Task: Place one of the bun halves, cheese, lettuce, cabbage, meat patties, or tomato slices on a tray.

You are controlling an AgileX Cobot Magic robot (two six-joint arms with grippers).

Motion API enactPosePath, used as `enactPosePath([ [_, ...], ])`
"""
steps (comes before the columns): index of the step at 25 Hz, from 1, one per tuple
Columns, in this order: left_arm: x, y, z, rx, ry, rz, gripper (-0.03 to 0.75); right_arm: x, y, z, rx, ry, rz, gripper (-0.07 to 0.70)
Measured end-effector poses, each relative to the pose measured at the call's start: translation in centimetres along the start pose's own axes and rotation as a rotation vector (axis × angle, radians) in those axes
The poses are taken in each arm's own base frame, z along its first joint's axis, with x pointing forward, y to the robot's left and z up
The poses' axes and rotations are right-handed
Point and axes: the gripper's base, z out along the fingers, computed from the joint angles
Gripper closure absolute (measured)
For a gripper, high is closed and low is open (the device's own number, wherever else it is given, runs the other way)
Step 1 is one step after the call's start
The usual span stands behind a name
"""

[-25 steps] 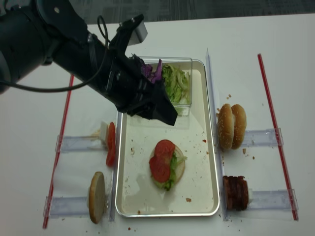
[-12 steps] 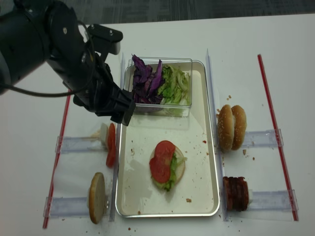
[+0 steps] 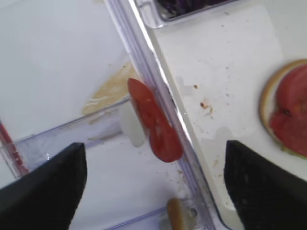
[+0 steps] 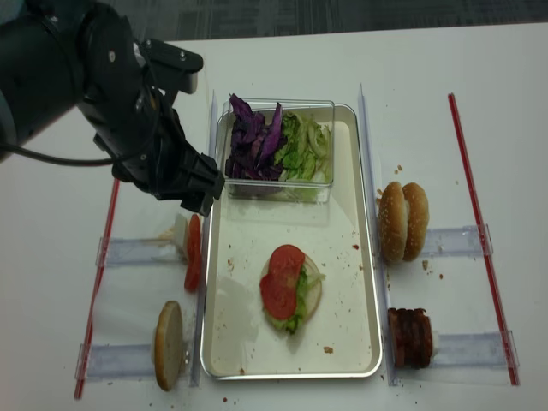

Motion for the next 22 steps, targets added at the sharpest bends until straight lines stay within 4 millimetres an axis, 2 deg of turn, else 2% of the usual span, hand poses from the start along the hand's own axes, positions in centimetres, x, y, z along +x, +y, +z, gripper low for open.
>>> enactPosePath([
  [3, 0.0, 2.8, -0.1, -0.022, -0.002, -0.090, 0.142, 0.0, 0.0, 0.0, 0.000, 0.000, 0.000, 0.041],
  [8, 0.9, 8.8, -0.4, -0.076, 0.012, -0.279, 0.142, 0.0, 0.0, 0.0, 0.000, 0.000, 0.000, 0.041],
  [12, 2.0, 12.1, -0.7, -0.101, 0.024, -0.391, 0.142, 0.0, 0.0, 0.0, 0.000, 0.000, 0.000, 0.041],
  [16, 2.5, 13.3, -0.8, -0.108, 0.036, -0.428, 0.143, 0.0, 0.0, 0.0, 0.000, 0.000, 0.000, 0.041],
  [22, 3.6, 13.0, -0.7, -0.104, 0.090, -0.417, 0.147, 0.0, 0.0, 0.0, 0.000, 0.000, 0.000, 0.041],
])
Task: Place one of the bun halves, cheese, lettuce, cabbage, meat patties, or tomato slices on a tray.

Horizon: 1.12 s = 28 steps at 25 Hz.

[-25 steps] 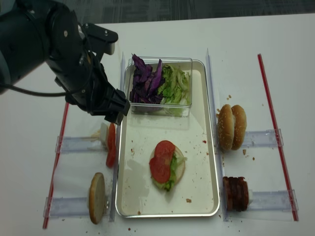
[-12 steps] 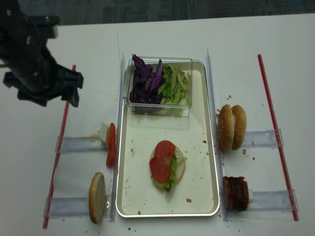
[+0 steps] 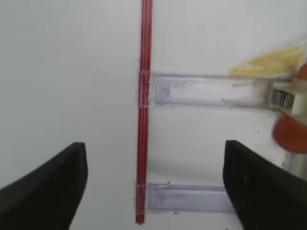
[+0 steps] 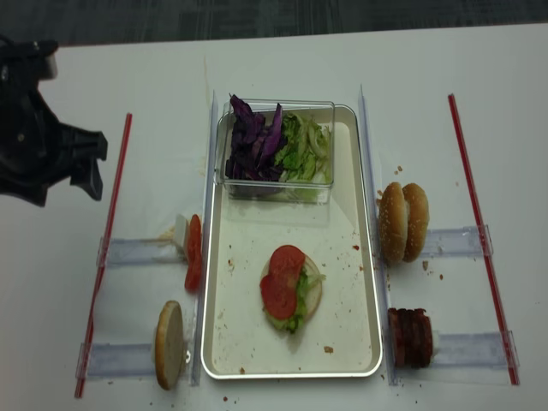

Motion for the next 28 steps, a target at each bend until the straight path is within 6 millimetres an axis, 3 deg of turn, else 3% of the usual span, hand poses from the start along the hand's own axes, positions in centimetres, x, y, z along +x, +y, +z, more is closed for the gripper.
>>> enactPosePath([
  [6, 4.4, 0.2, -0.3, -0.009, 0.018, -0.004, 0.148, 0.0, 0.0, 0.0, 0.000, 0.000, 0.000, 0.041],
  [20, 17.9, 0.7, -1.6, -0.007, -0.135, -0.009, 0.150, 0.0, 0.0, 0.0, 0.000, 0.000, 0.000, 0.041],
  [28, 21.9, 1.0, -2.2, -0.018, -0.308, -0.006, 0.151, 0.0, 0.0, 0.0, 0.000, 0.000, 0.000, 0.041],
])
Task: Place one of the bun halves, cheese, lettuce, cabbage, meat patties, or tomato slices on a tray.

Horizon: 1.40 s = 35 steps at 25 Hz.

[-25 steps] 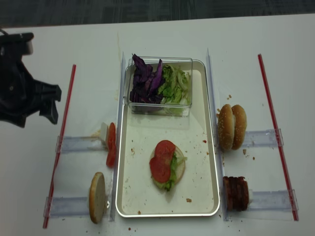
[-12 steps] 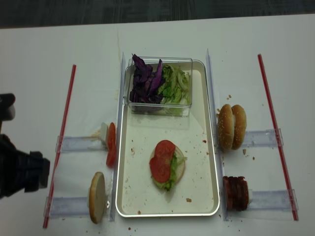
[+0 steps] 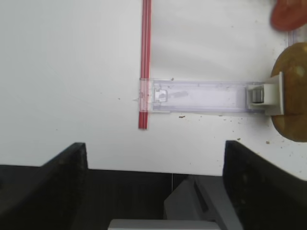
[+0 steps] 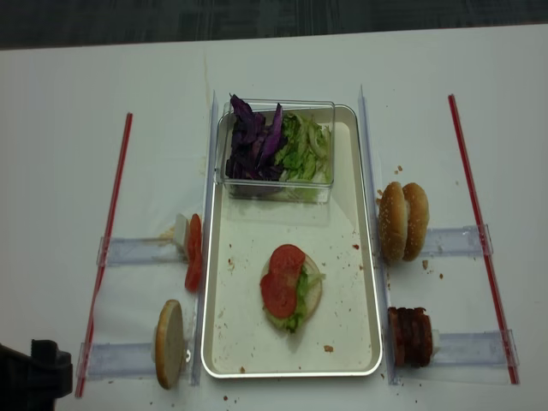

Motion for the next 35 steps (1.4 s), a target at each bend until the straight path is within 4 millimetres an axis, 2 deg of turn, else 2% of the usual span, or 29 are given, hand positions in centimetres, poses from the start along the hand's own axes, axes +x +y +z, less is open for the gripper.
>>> enactPosePath([
  [8, 2.1, 0.2, -2.2, 0.000, -0.195, -0.007, 0.151, 0.0, 0.0, 0.0, 0.000, 0.000, 0.000, 0.041],
  [18, 6.5, 0.4, -4.8, 0.009, -0.528, -0.021, 0.151, 0.0, 0.0, 0.0, 0.000, 0.000, 0.004, 0.041],
  [35, 6.7, 0.4, -4.9, 0.008, -0.533, -0.021, 0.151, 0.0, 0.0, 0.0, 0.000, -0.002, 0.004, 0.041],
])
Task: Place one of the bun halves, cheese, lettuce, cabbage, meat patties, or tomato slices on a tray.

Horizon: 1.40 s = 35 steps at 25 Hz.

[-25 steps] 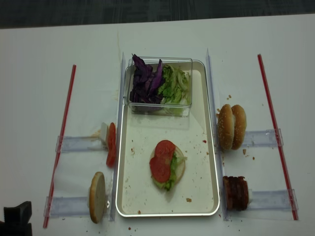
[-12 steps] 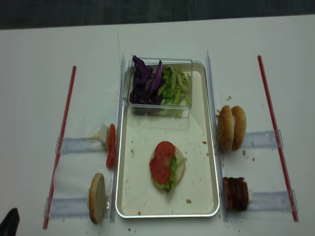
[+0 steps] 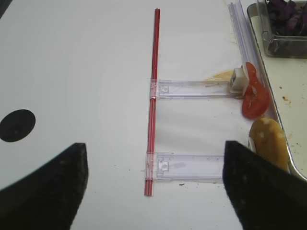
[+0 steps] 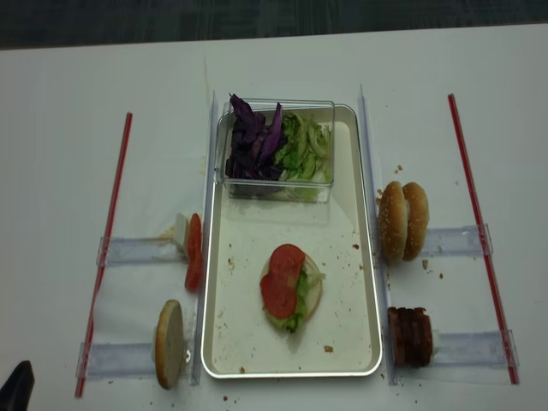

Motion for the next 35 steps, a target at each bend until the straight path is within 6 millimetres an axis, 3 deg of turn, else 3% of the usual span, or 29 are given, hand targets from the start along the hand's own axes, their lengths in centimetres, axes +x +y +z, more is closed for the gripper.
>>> enactPosePath([
  [35, 0.01, 0.00, -0.02, 0.000, -0.001, 0.000, 0.151, 0.00, 0.00, 0.00, 0.000, 0.000, 0.000, 0.041],
])
